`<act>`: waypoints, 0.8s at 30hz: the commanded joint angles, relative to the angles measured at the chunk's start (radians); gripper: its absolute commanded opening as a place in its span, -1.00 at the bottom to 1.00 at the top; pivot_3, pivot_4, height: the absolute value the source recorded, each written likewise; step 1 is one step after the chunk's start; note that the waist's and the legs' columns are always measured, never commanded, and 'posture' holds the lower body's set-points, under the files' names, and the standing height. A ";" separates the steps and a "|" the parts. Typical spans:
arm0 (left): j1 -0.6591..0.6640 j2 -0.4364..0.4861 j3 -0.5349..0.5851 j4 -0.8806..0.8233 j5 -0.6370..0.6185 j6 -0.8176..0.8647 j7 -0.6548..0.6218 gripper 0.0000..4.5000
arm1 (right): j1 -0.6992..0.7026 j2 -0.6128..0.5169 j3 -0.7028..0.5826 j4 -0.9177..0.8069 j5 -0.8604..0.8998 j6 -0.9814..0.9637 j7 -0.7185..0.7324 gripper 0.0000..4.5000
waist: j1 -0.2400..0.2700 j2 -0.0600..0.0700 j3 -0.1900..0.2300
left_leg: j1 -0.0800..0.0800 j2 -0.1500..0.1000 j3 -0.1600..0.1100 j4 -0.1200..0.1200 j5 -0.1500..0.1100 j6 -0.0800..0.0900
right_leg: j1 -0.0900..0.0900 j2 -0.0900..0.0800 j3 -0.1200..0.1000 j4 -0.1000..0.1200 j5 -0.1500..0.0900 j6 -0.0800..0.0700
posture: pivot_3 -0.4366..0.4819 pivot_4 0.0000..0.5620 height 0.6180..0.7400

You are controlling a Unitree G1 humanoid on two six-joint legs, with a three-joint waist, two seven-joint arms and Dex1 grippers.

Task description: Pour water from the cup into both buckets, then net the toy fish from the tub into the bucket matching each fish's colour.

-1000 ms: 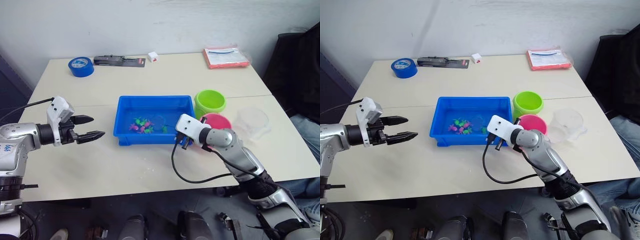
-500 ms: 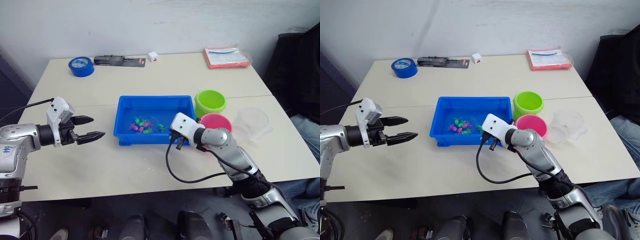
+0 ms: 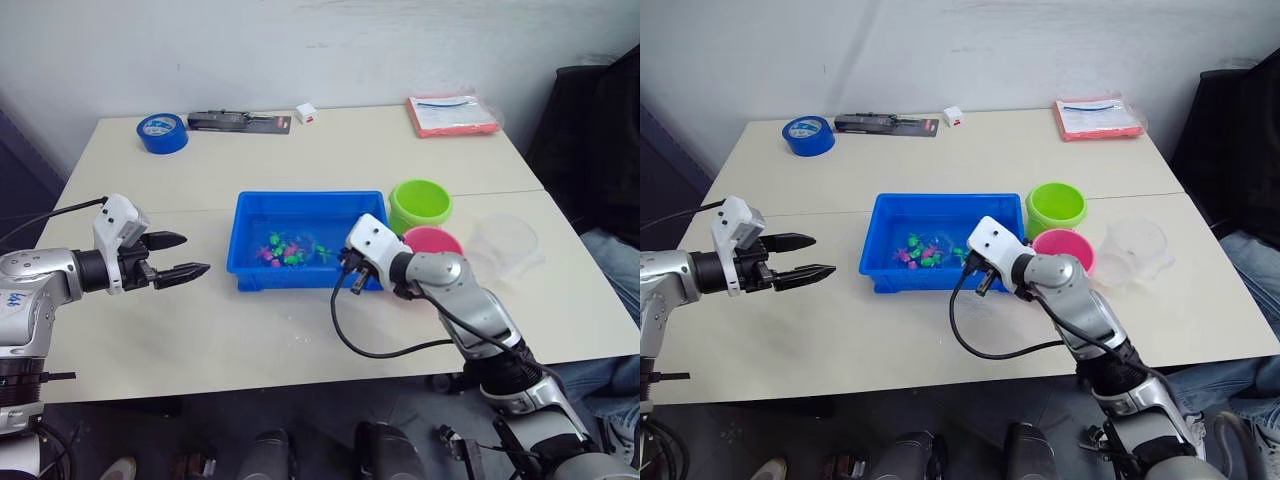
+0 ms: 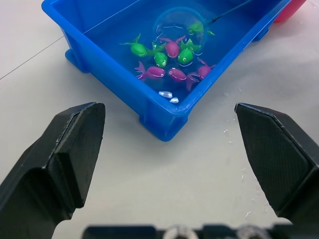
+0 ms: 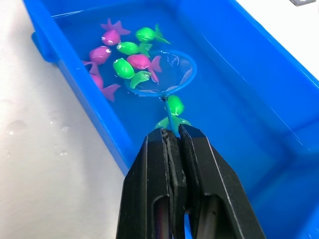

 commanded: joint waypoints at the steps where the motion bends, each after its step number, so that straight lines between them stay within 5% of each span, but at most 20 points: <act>1: -0.005 0.001 0.025 -0.014 -0.016 -0.012 0.001 0.99 | -0.022 -0.002 0.000 -0.026 -0.008 -0.030 -0.015 -0.65 | 0.000 0.000 0.000 | 0.000 0.000 0.000 0.000 0.000 0.000 | 0.000 0.000 0.000 0.000 0.000 0.000 | -0.05 -0.47 0.95; 13: -0.002 -0.003 0.023 -0.019 -0.015 -0.013 0.005 0.99 | -0.049 -0.081 0.079 0.105 -0.202 -0.299 -0.106 -0.65 | -0.003 0.000 0.000 | 0.000 0.000 0.001 -0.001 0.000 -0.001 | -0.001 0.000 0.000 0.000 0.000 0.000 | -0.05 -0.47 0.95; 24: -0.008 -0.011 0.017 -0.018 -0.013 -0.014 0.009 0.99 | -0.052 -0.039 0.042 0.103 -0.182 -0.295 -0.091 -0.65 | -0.018 0.000 0.000 | 0.000 0.000 0.000 -0.001 0.001 -0.001 | -0.001 0.000 0.000 0.001 0.000 0.000 | -0.05 -0.47 0.95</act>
